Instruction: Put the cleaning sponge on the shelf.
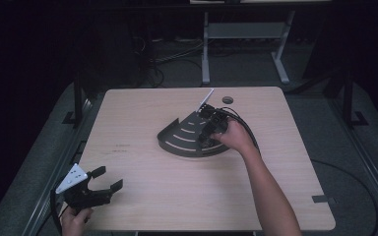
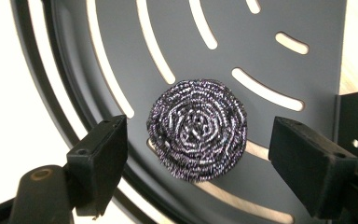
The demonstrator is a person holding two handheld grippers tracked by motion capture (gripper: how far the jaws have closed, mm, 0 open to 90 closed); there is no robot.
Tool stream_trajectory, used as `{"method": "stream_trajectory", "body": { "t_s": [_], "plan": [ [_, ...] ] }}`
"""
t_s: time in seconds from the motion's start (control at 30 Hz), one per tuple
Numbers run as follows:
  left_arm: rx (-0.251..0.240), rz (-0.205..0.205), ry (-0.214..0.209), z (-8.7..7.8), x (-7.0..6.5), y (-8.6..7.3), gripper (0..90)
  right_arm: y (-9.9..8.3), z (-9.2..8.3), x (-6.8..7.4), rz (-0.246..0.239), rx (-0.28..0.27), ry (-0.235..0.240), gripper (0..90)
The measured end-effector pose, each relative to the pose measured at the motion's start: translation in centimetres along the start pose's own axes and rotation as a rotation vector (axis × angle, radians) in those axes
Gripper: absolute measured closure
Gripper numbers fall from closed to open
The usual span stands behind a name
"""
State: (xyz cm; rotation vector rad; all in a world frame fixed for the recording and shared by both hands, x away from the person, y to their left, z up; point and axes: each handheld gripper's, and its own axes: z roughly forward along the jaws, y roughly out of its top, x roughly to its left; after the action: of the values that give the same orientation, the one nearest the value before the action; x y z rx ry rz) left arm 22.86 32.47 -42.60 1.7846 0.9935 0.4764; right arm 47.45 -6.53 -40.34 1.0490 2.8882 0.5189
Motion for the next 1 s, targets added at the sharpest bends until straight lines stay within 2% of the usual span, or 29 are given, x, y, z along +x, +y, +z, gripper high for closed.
{"method": "stream_trajectory", "body": {
  "t_s": [0.4, 0.87, 1.0],
  "plan": [
    [-0.009, 0.002, -0.005, -0.1, -0.2, 0.1, 13.3, -0.7, -2.3, 0.6, -0.015, -0.033, -0.007, 18.3],
    [-0.001, 0.006, -0.006, 0.0, -0.2, 0.0, 13.3, -1.3, -3.1, 1.2, -0.025, -0.041, -0.006, 18.3],
    [0.004, 0.01, -0.007, 0.1, -0.3, 0.0, 13.3, -2.0, -3.5, 1.2, -0.025, -0.053, 0.001, 18.4]
  ]
}}
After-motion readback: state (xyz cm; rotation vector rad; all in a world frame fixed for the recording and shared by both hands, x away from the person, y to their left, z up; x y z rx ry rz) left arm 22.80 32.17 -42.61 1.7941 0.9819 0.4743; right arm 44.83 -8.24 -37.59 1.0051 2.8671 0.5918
